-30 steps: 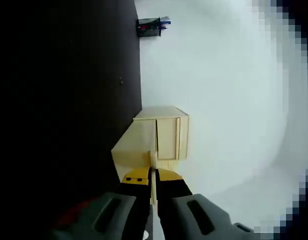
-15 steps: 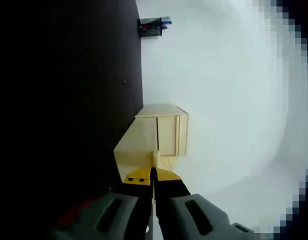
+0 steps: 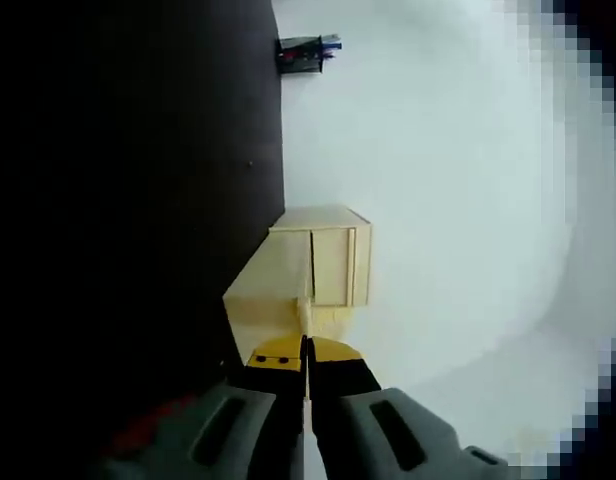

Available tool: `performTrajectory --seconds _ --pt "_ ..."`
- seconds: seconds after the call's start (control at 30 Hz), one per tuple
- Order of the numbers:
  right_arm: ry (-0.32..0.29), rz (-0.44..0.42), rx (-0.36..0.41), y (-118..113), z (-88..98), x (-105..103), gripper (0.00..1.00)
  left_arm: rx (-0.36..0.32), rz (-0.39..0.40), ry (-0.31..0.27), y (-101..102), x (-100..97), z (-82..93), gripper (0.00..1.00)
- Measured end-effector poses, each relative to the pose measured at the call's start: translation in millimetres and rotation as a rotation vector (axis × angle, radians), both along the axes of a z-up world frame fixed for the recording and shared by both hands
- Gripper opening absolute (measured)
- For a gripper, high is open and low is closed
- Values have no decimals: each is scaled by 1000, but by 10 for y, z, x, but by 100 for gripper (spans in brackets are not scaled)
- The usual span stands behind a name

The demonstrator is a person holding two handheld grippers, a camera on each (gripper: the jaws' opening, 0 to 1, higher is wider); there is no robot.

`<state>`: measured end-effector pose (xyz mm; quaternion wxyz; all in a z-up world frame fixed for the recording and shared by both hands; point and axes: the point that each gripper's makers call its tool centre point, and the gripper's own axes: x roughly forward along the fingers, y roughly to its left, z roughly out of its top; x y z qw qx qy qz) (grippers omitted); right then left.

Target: Open the drawer, pick up the cosmetic bottles from the table one by one, place them into the drawer, release the gripper, close the drawer, and move the gripper away

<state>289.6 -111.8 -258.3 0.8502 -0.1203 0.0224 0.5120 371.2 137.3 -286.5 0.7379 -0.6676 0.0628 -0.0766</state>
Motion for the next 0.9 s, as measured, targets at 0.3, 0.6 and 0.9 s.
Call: performTrajectory --seconds 0.3,0.6,0.9 --pt "-9 10 9 14 32 -29 63 466 -206 -204 -729 -350 315 21" --pt "-8 7 6 3 7 -17 63 785 -291 -311 -1130 -442 510 27" --pt "-1 -6 23 -47 64 88 58 1126 -432 -374 -1362 -492 425 31"
